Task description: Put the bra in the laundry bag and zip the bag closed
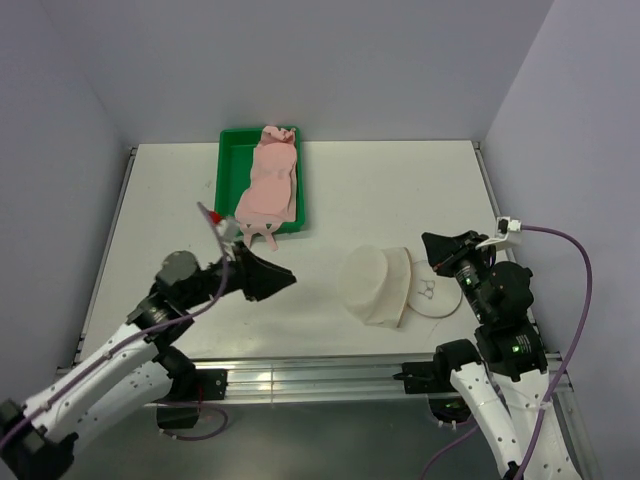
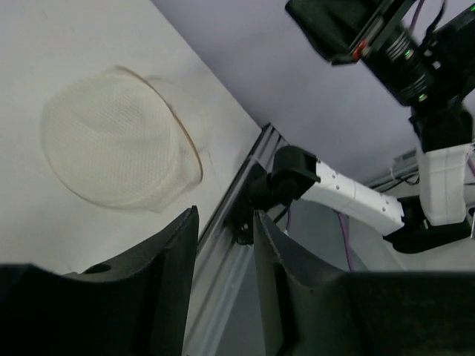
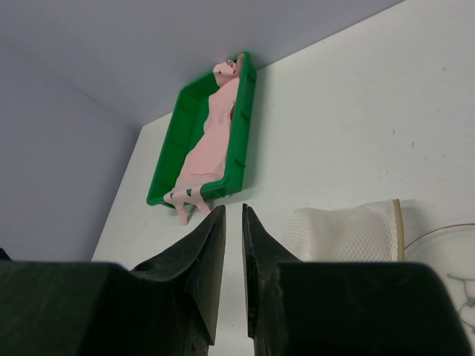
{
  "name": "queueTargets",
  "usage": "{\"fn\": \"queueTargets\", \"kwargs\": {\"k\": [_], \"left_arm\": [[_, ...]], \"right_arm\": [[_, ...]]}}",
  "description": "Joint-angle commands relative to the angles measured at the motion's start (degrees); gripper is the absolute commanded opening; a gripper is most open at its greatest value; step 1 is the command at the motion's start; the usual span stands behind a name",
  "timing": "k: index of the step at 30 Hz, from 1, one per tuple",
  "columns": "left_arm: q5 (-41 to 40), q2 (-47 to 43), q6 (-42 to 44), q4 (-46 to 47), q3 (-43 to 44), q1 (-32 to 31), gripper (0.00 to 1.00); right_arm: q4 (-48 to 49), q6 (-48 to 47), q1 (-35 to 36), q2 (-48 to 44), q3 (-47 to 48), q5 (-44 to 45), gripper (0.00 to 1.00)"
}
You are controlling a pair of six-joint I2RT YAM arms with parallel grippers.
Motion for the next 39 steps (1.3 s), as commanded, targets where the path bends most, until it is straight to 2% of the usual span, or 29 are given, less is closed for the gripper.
{"fn": "queueTargets", "kwargs": {"k": [1,3,4,5,8,12,15,21,24,25,28,29,30,31,32,34,35,38,39], "left_arm": [[-16.45,8.42,3.71,3.92,3.21,-12.51,0.42],[-23.13,13.87,6.01,2.34,7.86,-20.49,0.5],[-28.12,19.11,7.85,1.64,9.45,-22.37,0.54],[-29.65,24.13,8.56,1.72,11.98,-25.43,0.61],[-33.7,31.18,11.11,3.03,16.73,-28.97,0.72],[-39.15,44.96,14.36,2.86,23.95,-34.06,0.76],[-42.23,52.71,15.86,2.25,28.96,-35.65,0.76],[-45.47,61.78,17.0,2.42,34.42,-36.8,0.74],[-49.07,64.16,18.06,1.37,36.53,-36.89,0.69],[-49.96,64.6,18.41,1.46,37.14,-36.89,0.62],[-51.89,65.84,19.11,1.89,37.67,-36.8,0.51],[-52.51,65.92,18.94,2.33,37.33,-36.8,0.31],[-52.78,65.23,18.59,2.77,36.71,-36.8,0.21],[-53.91,64.61,17.72,4.17,35.05,-36.8,0.05],[-54.44,63.74,17.1,5.05,33.82,-36.71,0.0],[-54.89,60.49,15.09,6.98,30.4,-36.54,0.0],[-55.15,57.6,14.2,7.69,28.99,-36.1,0.0],[-54.11,52.58,9.29,13.29,21.44,-35.13,0.0],[-53.31,49.69,7.71,14.71,19.5,-33.91,0.0]], "right_arm": [[-0.53,-0.53,-0.21,-0.04,2.29,1.89,0.22],[-0.7,-0.62,-0.21,0.05,1.94,2.24,0.24],[-0.88,-0.7,-0.21,-0.21,1.94,2.24,0.25],[-0.88,-0.79,-0.21,-0.39,1.76,2.41,0.27],[-1.49,-1.05,-0.21,-1.18,1.59,2.59,0.34],[-2.72,-0.88,-0.21,-2.14,1.5,4.35,0.43],[-2.99,-0.27,-0.21,-3.2,0.45,3.56,0.45],[-3.96,-0.26,-0.21,-5.31,-1.14,3.91,0.45],[-4.31,0.17,-0.21,-6.1,-1.58,4.08,0.45],[-4.48,0.26,-0.21,-6.1,-1.75,4.08,0.45],[-4.75,0.53,-0.21,-6.36,-2.89,3.12,0.45],[-4.66,0.79,-0.21,-6.45,-4.2,3.03,0.45],[-4.49,1.14,-0.21,-6.8,-5.0,3.03,0.45],[-4.31,1.58,-0.21,-6.89,-5.62,2.77,0.45],[-4.22,2.1,-0.21,-6.89,-6.75,1.37,0.48],[-3.96,2.2,-0.21,-5.93,-7.81,-0.66,0.59],[-3.87,2.11,-0.13,-5.58,-9.12,-1.45,0.69],[-2.55,3.16,-0.12,-3.38,-12.55,-4.26,0.79],[-1.94,3.51,-0.12,-2.07,-13.35,-5.14,0.8]]}}
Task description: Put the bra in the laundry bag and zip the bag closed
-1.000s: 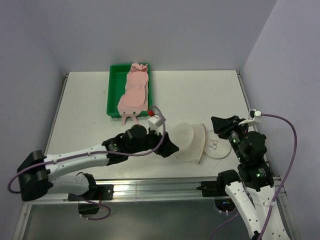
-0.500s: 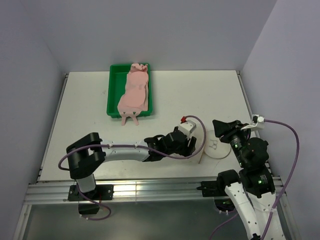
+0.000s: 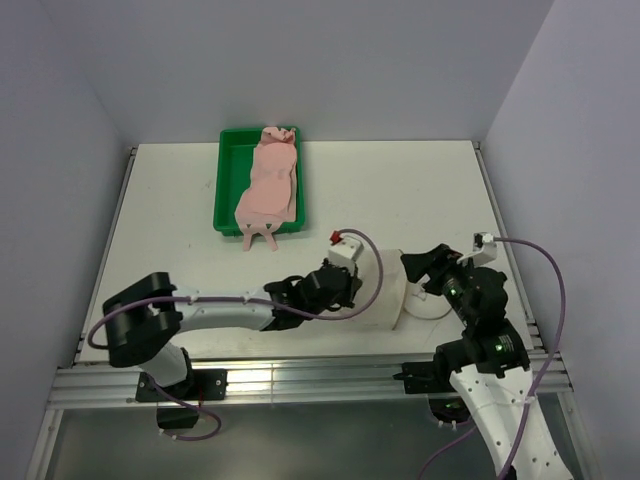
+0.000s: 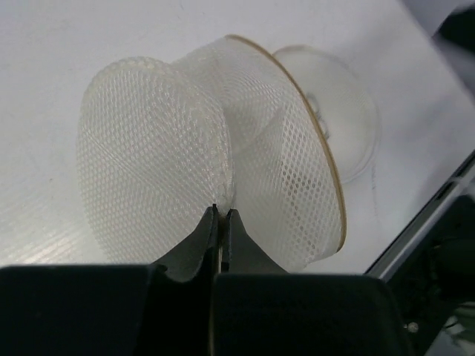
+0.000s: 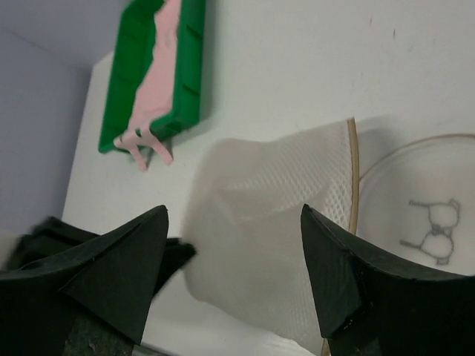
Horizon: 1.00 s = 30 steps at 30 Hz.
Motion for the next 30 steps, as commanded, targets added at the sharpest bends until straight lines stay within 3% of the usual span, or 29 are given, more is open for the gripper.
{"fn": "queueTargets", "kwargs": {"k": [1,7,12,14,15,16,19,22,25,29,30], "left_arm": [[0.0,-8.18,-8.84,8.86,-7.95,2.34,0.0],[1.59,-17.06,-17.04,20.03,-22.73,5.68,0.0],[0.62,-23.31,-19.41,22.5,-29.51,6.65,0.0],[1.06,-24.97,-19.95,23.55,-31.19,7.09,0.0],[1.15,-25.51,-20.3,23.73,-32.41,7.18,0.0],[0.8,-26.12,-20.65,23.12,-32.86,7.26,0.0],[-0.08,-29.28,-21.62,21.45,-35.41,7.35,0.0],[-1.57,-32.8,-23.02,18.73,-38.22,7.35,0.0],[-2.71,-36.22,-24.34,14.88,-40.6,7.35,0.0],[-5.17,-38.34,-24.43,8.63,-41.3,7.35,0.18],[-5.88,-39.04,-24.43,7.4,-41.74,7.35,0.3]], "right_arm": [[3.59,1.87,-0.12,3.21,-3.06,-5.55,0.79],[11.68,5.03,4.52,9.71,-8.86,-9.09,0.77],[16.32,6.01,12.87,13.85,-9.39,-0.82,0.76],[19.67,7.24,14.11,14.11,-10.53,-2.66,0.69],[22.3,7.76,14.37,15.07,-10.71,-4.24,0.61],[23.45,8.81,15.42,15.77,-10.8,-4.77,0.46],[26.45,8.65,18.32,18.85,-8.88,-5.66,0.27],[24.97,6.11,24.12,22.89,-4.06,-2.33,0.15],[20.23,3.21,30.18,28.85,2.79,3.98,0.12],[11.8,0.56,37.74,38.85,12.47,12.25,0.13],[10.91,0.21,40.89,41.07,14.23,13.66,0.14]]}}
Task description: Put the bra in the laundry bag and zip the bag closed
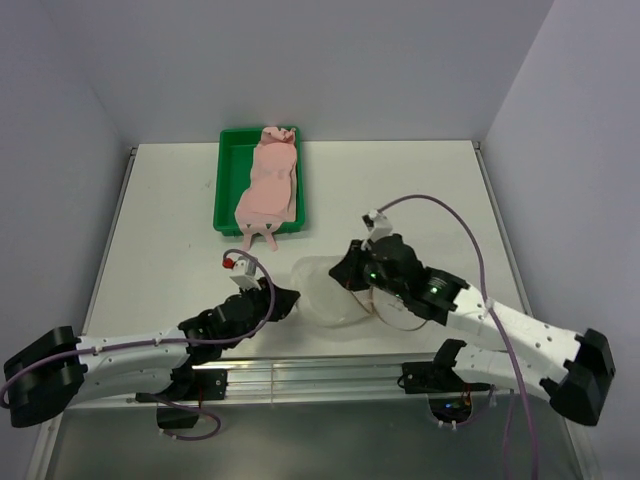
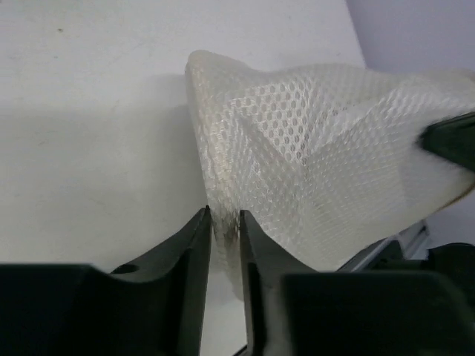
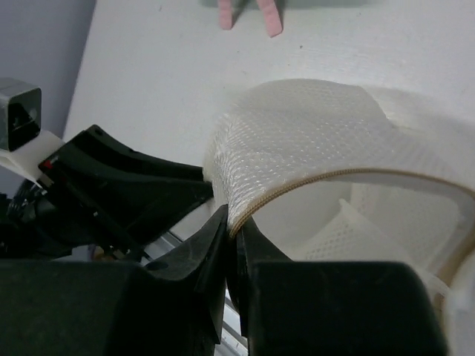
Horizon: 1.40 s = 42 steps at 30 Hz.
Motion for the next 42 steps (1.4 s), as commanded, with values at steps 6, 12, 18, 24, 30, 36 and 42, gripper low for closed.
{"fn": "queueTargets", "kwargs": {"k": [6,12,18,24,30,36,42], "left_arm": [[-9.87,-14.94,-2.56,-19.4,-1.82,-2.47,0.75],[-9.62,-27.17,-1.86,-29.78,-0.41,-5.11,0.68],[-9.26,-24.2,-2.3,-28.92,0.82,-6.08,0.63],[-10.05,-18.4,2.0,-23.38,5.83,-6.34,0.73],[-12.41,-19.35,3.68,-25.38,8.29,-6.43,0.73],[-14.28,-15.7,10.01,-31.62,17.23,-2.15,0.67],[8.18,-0.34,15.19,-27.95,31.21,21.96,0.68]], "right_arm": [[-7.09,-2.65,11.73,20.75,16.85,15.64,0.17],[-4.89,-3.09,13.32,28.83,22.56,14.59,0.22],[-3.65,-2.65,13.76,35.26,28.45,10.37,0.55],[-6.03,-3.71,13.49,29.39,27.15,12.65,0.82],[-10.24,-3.53,13.23,20.42,22.94,15.81,0.93],[-11.83,-3.79,12.17,10.23,16.79,21.34,0.91],[-11.04,-4.94,8.57,-2.25,11.6,21.72,0.55]]}}
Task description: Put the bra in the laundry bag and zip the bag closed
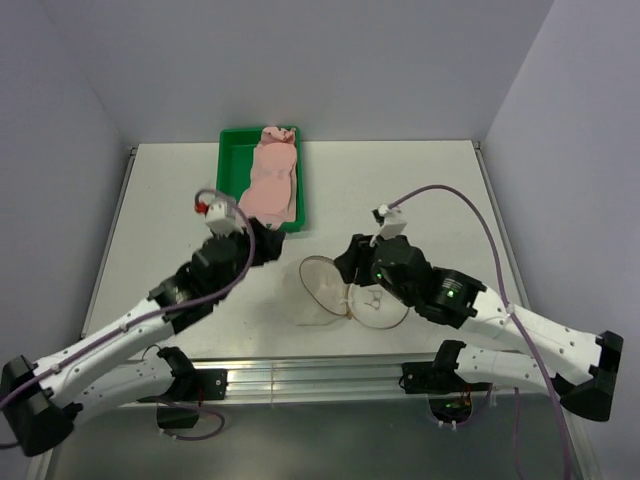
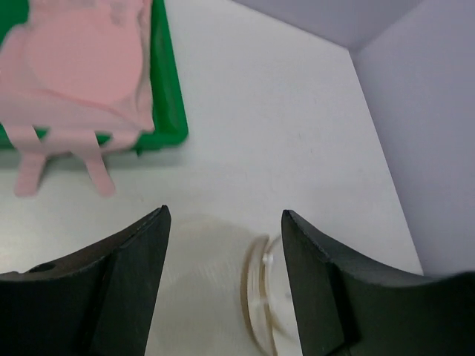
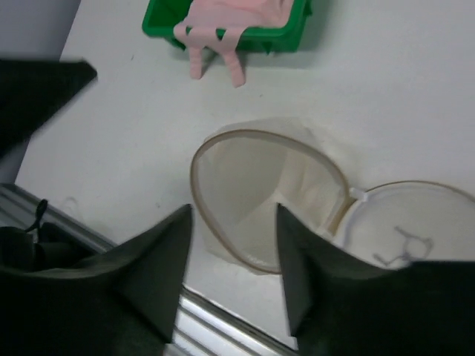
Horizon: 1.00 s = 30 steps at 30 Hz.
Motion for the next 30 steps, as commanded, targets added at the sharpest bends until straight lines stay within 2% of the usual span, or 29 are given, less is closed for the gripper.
{"fn": "queueTargets", "kwargs": {"k": [1,2,3,5,10,11,12,14,18,19,22,30], "left_arm": [[21.5,9.45,4.09,3.13,10.56,15.36,0.68],[24.2,12.17,3.92,4.18,12.69,17.83,0.68],[26.49,17.6,3.57,4.45,14.8,21.86,0.68],[31.07,22.9,3.21,5.59,19.99,24.44,0.67],[40.91,39.07,0.67,8.14,28.6,34.45,0.65],[44.84,40.58,-0.03,9.89,28.53,35.95,0.64],[47.23,43.46,-1.08,16.43,28.18,39.01,0.63],[51.71,46.46,-1.98,19.56,29.93,41.66,0.65],[51.73,57.43,6.62,6.42,43.36,45.1,0.71],[51.3,59.29,10.99,-0.4,48.78,45.28,0.73],[48.75,65.62,17.25,-9.04,56.19,46.33,0.78],[50.24,76.87,20.09,-12.42,64.21,49.06,0.78]], "right_arm": [[1.11,-0.76,-2.14,-5.65,-2.57,1.25,0.49],[2.16,-0.76,-2.75,-6.18,-4.32,0.72,0.4],[2.52,-0.68,-3.02,-6.79,-5.12,0.28,0.37],[3.57,-0.76,-3.63,-7.15,-7.23,-0.34,0.33],[5.86,-1.73,-4.34,-9.26,-10.4,-1.21,0.33],[6.82,-1.82,-4.51,-9.7,-11.01,-2.18,0.33],[7.44,-1.82,-4.52,-10.48,-11.97,-2.79,0.33],[8.84,-1.64,-4.6,-11.1,-13.47,-4.11,0.33],[10.69,-1.38,-4.6,-12.16,-15.32,-6.13,0.34],[11.13,-1.29,-4.6,-12.25,-15.59,-6.75,0.34],[12.54,-1.03,-4.6,-12.25,-16.81,-8.77,0.35],[11.49,-1.2,-4.52,-11.9,-15.94,-10.27,0.37]]}}
